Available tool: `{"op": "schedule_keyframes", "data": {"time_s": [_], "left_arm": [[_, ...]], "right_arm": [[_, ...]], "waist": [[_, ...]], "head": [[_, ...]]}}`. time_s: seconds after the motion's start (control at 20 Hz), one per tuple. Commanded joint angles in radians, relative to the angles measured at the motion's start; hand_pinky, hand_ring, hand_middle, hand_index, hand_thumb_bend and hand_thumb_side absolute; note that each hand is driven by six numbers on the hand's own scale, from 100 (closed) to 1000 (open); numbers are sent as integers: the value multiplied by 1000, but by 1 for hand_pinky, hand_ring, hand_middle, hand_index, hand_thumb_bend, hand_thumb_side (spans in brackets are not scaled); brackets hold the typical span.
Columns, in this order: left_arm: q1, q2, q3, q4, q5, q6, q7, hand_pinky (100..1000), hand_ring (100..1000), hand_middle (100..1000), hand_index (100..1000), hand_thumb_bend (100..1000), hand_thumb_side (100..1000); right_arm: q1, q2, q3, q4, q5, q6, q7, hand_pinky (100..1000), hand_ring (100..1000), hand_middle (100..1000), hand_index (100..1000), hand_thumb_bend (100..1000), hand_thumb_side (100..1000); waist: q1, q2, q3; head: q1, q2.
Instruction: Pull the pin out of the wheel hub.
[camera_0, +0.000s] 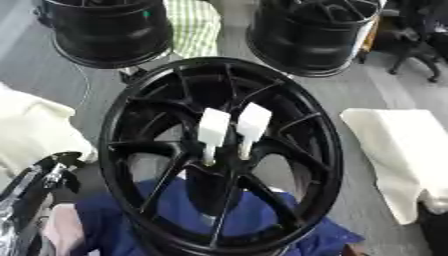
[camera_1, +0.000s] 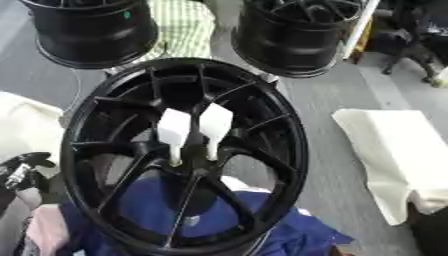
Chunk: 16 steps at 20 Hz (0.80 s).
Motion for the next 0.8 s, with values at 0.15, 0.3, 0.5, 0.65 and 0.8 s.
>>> {"op": "schedule_keyframes", "data": {"time_s": [0.15, 0.3, 0.5, 0.65, 0.8], "left_arm": [[-13, 1, 4, -24, 8, 1, 4, 464, 467, 640, 793, 100, 709], [-12, -3, 0, -26, 10, 2, 1, 464, 467, 640, 793, 100, 709], [-10, -8, -5, -27, 11, 3, -5, 464, 467, 639, 792, 100, 709], [-9, -8, -7, -27, 11, 3, -7, 464, 467, 639, 792, 100, 709], [-10, -5, -9, -27, 10, 4, -9, 464, 467, 639, 792, 100, 709]], "right_arm": [[102, 105, -137, 73, 88, 0, -87, 463, 688, 862, 874, 483, 403], [178, 181, -192, 86, 89, -17, -134, 418, 630, 807, 841, 485, 376], [276, 279, -231, 85, 37, -61, -194, 377, 581, 760, 809, 456, 316], [310, 355, -227, 77, -8, -106, -241, 374, 577, 756, 806, 452, 308], [326, 436, -211, 57, -20, -156, -291, 374, 577, 756, 806, 452, 308]], "waist": [[10, -7, 9], [13, -9, 17], [17, -16, 26], [16, -19, 31], [11, -18, 34]], "head": [[-8, -17], [-20, -14], [-34, -6], [-41, -3], [-43, -3]]}}
